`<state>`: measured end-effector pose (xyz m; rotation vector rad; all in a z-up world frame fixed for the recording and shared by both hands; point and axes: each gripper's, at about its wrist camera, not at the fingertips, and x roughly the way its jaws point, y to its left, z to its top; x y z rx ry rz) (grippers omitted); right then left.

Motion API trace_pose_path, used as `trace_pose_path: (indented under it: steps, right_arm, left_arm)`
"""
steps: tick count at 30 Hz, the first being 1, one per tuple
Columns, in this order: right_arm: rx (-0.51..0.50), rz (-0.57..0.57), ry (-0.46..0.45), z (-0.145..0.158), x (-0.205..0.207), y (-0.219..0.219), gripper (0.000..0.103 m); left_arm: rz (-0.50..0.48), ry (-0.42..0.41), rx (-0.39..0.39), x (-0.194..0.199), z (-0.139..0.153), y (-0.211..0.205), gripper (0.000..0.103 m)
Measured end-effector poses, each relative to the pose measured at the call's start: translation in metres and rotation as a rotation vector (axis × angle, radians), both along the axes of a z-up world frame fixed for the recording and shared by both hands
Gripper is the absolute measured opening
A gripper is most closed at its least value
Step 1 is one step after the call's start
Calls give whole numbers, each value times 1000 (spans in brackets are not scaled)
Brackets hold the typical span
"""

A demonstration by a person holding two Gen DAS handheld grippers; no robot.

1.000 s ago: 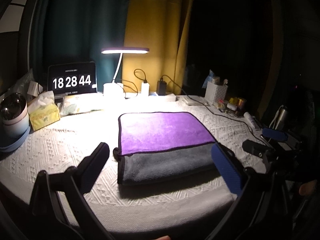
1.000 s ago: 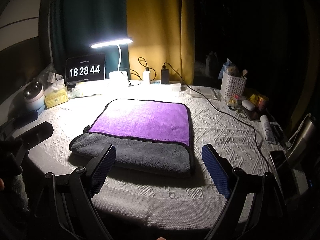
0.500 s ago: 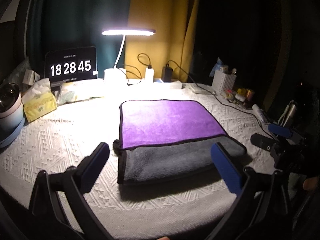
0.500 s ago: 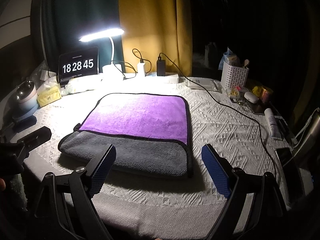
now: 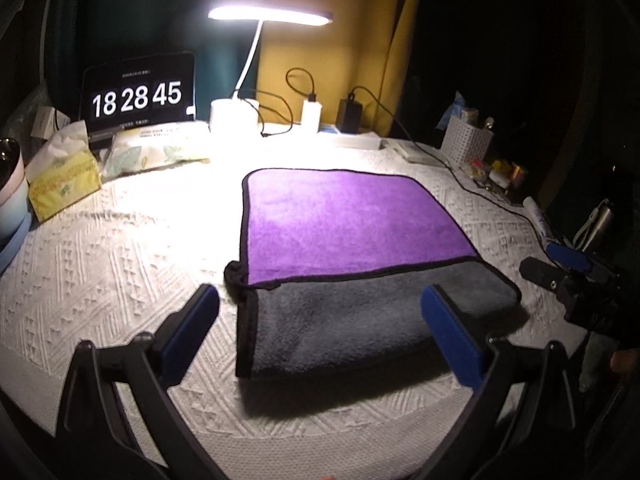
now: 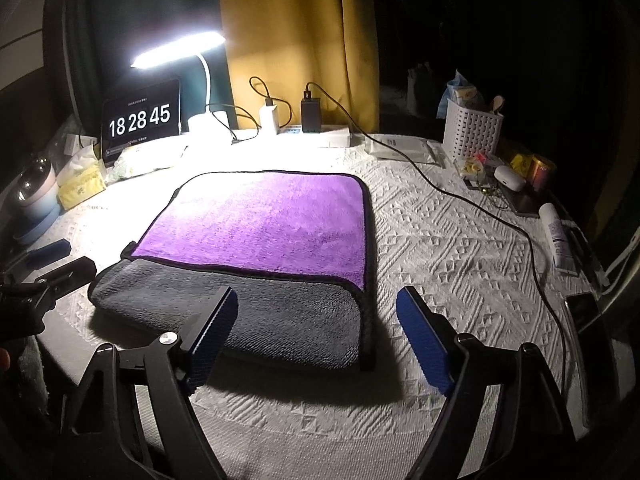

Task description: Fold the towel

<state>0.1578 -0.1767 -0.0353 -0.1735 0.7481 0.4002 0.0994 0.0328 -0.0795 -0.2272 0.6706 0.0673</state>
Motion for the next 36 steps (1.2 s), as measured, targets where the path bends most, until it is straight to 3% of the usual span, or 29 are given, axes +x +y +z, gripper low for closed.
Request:
trace_pose_path:
  steps: [3,5,9,16,23,27,31,36]
  right_arm:
    - [-3,11,14,-6,7,0,79]
    - [-2,19,26,-10,11,0,78]
    - [-7,23,43,-18,20,-1,73]
    - [-10,28,79,-31,34,-4,64]
    - [-4,20,122,-45,47,-8,48]
    - [-17,18,138,-51,52,-9,39]
    - [-31,10,152,-58,54,-11,35]
    - [-37,-13,158,-61,55,-13,35]
  left_arm:
    - [-3,20,-19,6,-6,3,100]
    - [-5,37,-23,11,-10,5,93]
    - [-5,74,-41,20,-20,9,89]
    - [-3,124,-50,33,-34,12,74]
    - [24,164,-43,40,-42,16,48]
    - [34,173,-40,41,-44,18,41]
    - [30,180,-42,42,-46,17,29]
    - [26,181,-45,42,-47,16,25]
